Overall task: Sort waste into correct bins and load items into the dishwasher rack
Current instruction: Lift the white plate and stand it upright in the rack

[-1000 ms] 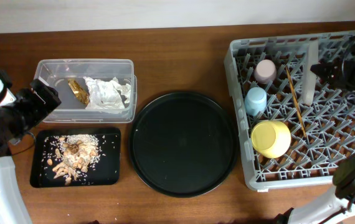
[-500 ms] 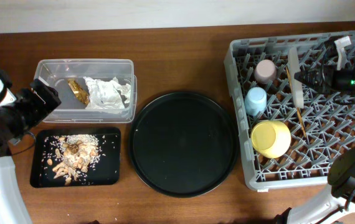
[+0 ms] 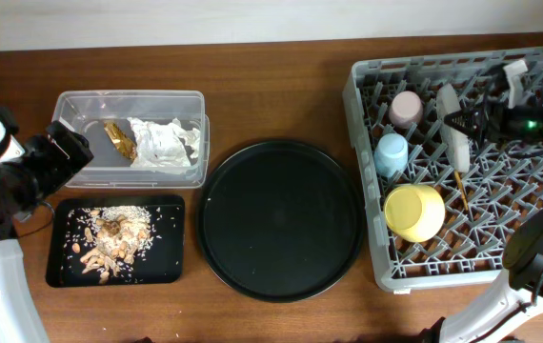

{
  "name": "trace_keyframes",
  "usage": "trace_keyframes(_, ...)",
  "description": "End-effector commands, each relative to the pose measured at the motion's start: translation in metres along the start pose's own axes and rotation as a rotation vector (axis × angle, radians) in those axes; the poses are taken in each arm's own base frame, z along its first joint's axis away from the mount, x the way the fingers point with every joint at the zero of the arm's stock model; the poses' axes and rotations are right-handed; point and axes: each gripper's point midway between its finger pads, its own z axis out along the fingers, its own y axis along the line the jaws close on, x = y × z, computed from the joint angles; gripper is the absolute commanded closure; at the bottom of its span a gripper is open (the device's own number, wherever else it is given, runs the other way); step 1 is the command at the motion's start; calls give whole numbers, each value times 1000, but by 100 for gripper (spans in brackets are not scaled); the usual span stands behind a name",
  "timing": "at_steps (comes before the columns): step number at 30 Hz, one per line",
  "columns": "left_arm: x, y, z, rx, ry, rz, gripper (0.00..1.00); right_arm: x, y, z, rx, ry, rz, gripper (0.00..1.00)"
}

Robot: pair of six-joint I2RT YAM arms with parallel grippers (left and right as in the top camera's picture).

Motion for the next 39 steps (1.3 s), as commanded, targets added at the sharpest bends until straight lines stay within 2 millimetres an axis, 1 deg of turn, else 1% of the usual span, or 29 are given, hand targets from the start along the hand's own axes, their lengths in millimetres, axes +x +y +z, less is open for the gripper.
trace_keyframes(1, -1, 1, -1, -4, -6, -5, 1, -18, -11, -15, 44, -63, 131, 38)
trace_keyframes(2, -1, 1, -1, -4, -6, -5, 1, -22, -17, -23, 88, -70, 160, 26)
trace_keyframes(3, -1, 1, -1, -4, -6, -5, 1, -26, -30, -38, 200, -62, 210, 23)
trace_keyframes(4, -1, 1, -1, -4, -6, -5, 1, -31, -34, -51, 284, -61, 247, 22)
trace_keyframes(5, -1, 1, -1, -4, -6, -5, 1, -39, -27, -58, 305, -68, 245, 22)
trace_keyframes(6, -1, 1, -1, -4, -6, -5, 1, -48, -13, -63, 312, -71, 216, 13)
trace_keyframes(7, -1, 1, -1, -4, -6, -5, 1, -55, -3, -68, 362, -65, 219, 1)
trace_keyframes(8, -1, 1, -1, -4, -6, -5, 1, -61, 7, -71, 464, -46, 213, 1)
trace_keyframes(9, -1, 1, -1, -4, -6, -5, 1, -67, 19, -70, 531, -33, 187, 1)
trace_keyframes(11, -1, 1, -1, -4, -6, -5, 1, -76, 45, -57, 675, -5, 133, 2)
trace_keyframes(12, -1, 1, -1, -4, -6, -5, 1, -77, 53, -48, 730, 7, 130, 1)
trace_keyframes(13, -1, 1, -1, -4, -6, -5, 1, -75, 70, -27, 764, 44, 97, 1)
trace_keyframes(15, -1, 1, -1, -4, -6, -5, 1, -70, 97, 8, 763, 108, 3, 2)
trace_keyframes(17, -1, 1, -1, -4, -6, -5, 1, -63, 122, 32, 743, 155, -68, 1)
trace_keyframes(18, -1, 1, -1, -4, -6, -5, 1, -58, 139, 46, 716, 181, -107, 1)
trace_keyframes(20, -1, 1, -1, -4, -6, -5, 1, -51, 166, 68, 672, 208, -171, 1)
trace_keyframes(22, -1, 1, -1, -4, -6, -5, 1, -47, 179, 77, 651, 221, -202, 1)
trace_keyframes(24, -1, 1, -1, -4, -6, -5, 1, -45, 183, 81, 643, 225, -213, 1)
trace_keyframes(30, -1, 1, -1, -4, -6, -5, 1, -45, 185, 82, 641, 227, -216, 1)
trace_keyframes(32, -1, 1, -1, -4, -6, -5, 1, -46, 183, 79, 642, 222, -209, 1)
trace_keyframes(33, -1, 1, -1, -4, -6, -5, 1, -47, 184, 74, 643, 210, -209, 1)
trace_keyframes(34, -1, 1, -1, -4, -6, -5, 1, -49, 188, 69, 641, 195, -214, 1)
trace_keyframes(35, -1, 1, -1, -4, -6, -5, 1, -51, 199, 58, 635, 162, -227, 1)
trace_keyframes(36, -1, 1, -1, -4, -6, -5, 1, -54, 210, 44, 630, 124, -240, 1)
trace_keyframes(37, -1, 1, -1, -4, -6, -5, 1, -56, 226, 23, 622, 67, -258, 1)
trace_keyframes(39, -1, 1, -1, -4, -6, -5, 1, -69, 262, -26, 610, -107, -320, 1)
